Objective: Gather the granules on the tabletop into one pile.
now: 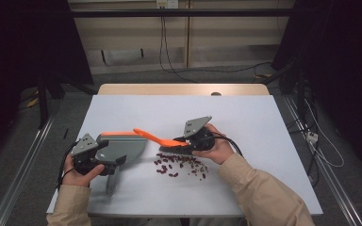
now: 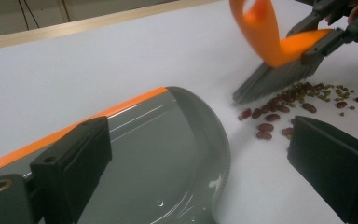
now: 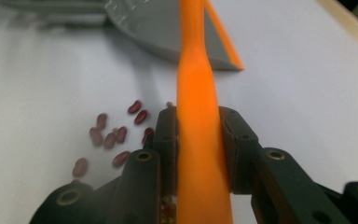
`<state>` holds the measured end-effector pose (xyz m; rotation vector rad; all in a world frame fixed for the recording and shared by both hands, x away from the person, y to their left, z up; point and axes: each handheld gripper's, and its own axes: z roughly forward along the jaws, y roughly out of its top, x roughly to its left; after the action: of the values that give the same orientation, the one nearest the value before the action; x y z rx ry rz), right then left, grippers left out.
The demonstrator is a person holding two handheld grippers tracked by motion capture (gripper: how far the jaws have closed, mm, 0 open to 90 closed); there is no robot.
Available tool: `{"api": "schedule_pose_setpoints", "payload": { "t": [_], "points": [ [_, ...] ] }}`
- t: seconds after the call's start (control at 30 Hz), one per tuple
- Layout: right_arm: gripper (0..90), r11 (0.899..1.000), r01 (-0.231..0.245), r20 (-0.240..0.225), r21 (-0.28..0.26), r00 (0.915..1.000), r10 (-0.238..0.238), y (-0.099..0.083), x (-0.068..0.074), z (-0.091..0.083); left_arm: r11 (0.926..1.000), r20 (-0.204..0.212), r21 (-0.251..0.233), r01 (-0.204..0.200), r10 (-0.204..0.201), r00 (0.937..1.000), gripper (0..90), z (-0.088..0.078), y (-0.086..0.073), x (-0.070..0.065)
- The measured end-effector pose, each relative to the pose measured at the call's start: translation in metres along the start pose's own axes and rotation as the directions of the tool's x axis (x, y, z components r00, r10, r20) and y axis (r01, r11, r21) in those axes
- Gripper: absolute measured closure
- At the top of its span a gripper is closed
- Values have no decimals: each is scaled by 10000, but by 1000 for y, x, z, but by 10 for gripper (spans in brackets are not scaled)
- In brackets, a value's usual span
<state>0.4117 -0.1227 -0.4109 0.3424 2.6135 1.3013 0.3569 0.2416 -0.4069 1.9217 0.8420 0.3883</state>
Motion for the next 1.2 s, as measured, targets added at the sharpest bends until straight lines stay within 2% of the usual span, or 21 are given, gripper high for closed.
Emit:
{"api": "schedule_pose_setpoints", "payload": {
  "t": [0.1, 0.2, 0.27, 0.33, 0.37, 0.4, 0.47, 0.53, 0.67, 0.73, 0.77, 0.83, 0.93, 0.97, 1.17, 1.2],
  "points": [
    [714, 9966, -673, 471, -481, 9965, 695, 0, -3, -8, 10000, 9, 3, -34, 34, 10000, 61, 0, 0, 0],
    [714, 9802, -1746, 765, -934, 9803, 1820, 3, -2, -13, 10000, 0, 13, -33, 33, 10000, 61, 0, 0, 0],
    [714, 9642, -2367, 1007, -1195, 9633, 2489, 6, 2, -15, 10000, -5, 12, -34, 34, 10000, 61, 0, 0, 0],
    [714, 9404, -2986, 1083, -1630, 9419, 3179, 8, 7, -15, 10000, -9, 16, -39, 39, 10000, 61, 0, 0, -1],
    [714, 9251, -3317, 1047, -1851, 9293, 3541, 9, 9, -14, 9999, -17, 26, -112, 112, 9999, 61, 0, 1, 0],
    [714, 9134, -3559, 997, -1974, 9196, 3799, 10, 13, -14, 9999, -31, 21, -118, 119, 9999, 61, 0, 1, -1],
    [714, 8985, -3885, 1025, -2046, 9043, 4144, 14, 22, -9, 9999, -36, 30, -119, 119, 9999, 61, 0, 1, -2],
    [714, 8933, -4026, 856, -1997, 9011, 4252, 15, 29, -4, 9999, -39, 43, -139, 139, 9999, 61, 0, 1, -2],
    [714, 8948, -4139, 508, -1673, 9028, 4271, 18, 47, 10, 9999, -50, 6, -163, 163, 9999, 61, 0, 1, -2],
    [714, 8910, -4236, 437, -1636, 8992, 4355, 19, 53, 14, 9997, -50, 7, -227, 227, 9997, 61, -1, 1, -2],
    [714, 8919, -4223, 372, -1616, 9006, 4331, 20, 55, 16, 9998, -47, 6, -207, 207, 9998, 61, -1, 1, -2],
    [714, 8854, -4374, 322, -1574, 8938, 4473, 21, 58, 18, 9999, -21, 0, -139, 139, 9999, 61, 0, 1, -2],
    [714, 8807, -4467, 350, -1578, 8887, 4571, 22, 61, 21, 9999, -18, 21, -158, 158, 9999, 61, 0, 1, -2],
    [714, 8830, -4424, 319, -1566, 8913, 4522, 23, 62, 22, 9999, -10, -16, -137, 137, 9999, 61, 0, 1, -2],
    [714, 8754, -4605, 57, -1472, 8846, 4663, 25, 68, 31, 9999, -27, -5, -110, 110, 9999, 61, 0, 0, -1],
    [714, 8715, -4680, 11, -1461, 8809, 4733, 25, 68, 33, 10000, -23, -4, -85, 85, 10000, 61, 0, 0, -2]
  ]
}}
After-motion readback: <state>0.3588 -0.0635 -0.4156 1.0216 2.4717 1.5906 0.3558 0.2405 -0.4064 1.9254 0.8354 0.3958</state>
